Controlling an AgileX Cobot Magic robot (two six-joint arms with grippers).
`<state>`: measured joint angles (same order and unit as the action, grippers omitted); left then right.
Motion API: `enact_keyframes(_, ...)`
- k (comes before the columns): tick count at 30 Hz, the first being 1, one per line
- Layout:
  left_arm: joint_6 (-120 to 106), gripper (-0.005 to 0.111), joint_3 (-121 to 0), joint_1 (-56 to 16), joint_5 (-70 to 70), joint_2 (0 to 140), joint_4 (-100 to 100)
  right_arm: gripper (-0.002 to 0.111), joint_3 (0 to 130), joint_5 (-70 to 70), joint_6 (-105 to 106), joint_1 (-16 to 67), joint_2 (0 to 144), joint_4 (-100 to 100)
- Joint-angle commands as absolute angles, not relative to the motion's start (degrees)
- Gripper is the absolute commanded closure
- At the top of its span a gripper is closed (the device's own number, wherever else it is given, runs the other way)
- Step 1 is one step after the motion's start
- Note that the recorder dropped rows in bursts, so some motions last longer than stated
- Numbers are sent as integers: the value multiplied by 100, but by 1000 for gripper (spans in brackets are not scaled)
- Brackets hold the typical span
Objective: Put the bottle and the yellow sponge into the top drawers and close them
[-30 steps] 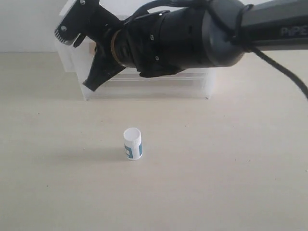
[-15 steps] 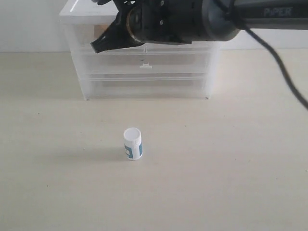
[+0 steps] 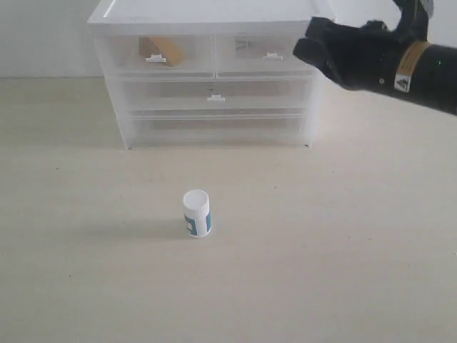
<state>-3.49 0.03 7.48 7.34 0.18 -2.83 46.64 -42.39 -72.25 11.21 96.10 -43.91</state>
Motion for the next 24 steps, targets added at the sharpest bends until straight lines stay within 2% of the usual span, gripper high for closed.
enact_keyframes(1,-353,103,0,766,697,0,-306,89,4469,-4840,-7510,1165,9945,-3947)
enact_keyframes(5,-353,103,0,766,697,0,-306,61,4469,-5213,-8408,1335,10321,-3004)
enact_keyframes(8,-353,103,0,766,697,0,-306,54,4477,-5446,-8664,1386,10617,-2476)
enact_keyframes(13,-353,103,0,766,697,0,-306,54,4807,-6271,-8877,1400,11158,-2496)
enact_keyframes(20,-353,103,0,766,712,0,-306,55,5307,-6233,-9090,1628,11587,-2472)
enact_keyframes(22,-353,103,0,766,712,0,-306,63,5339,-6240,-9079,1651,11623,-2434)
enact_keyframes(24,-353,103,0,766,712,0,-306,79,5339,-6240,-9047,1651,11623,-2330)
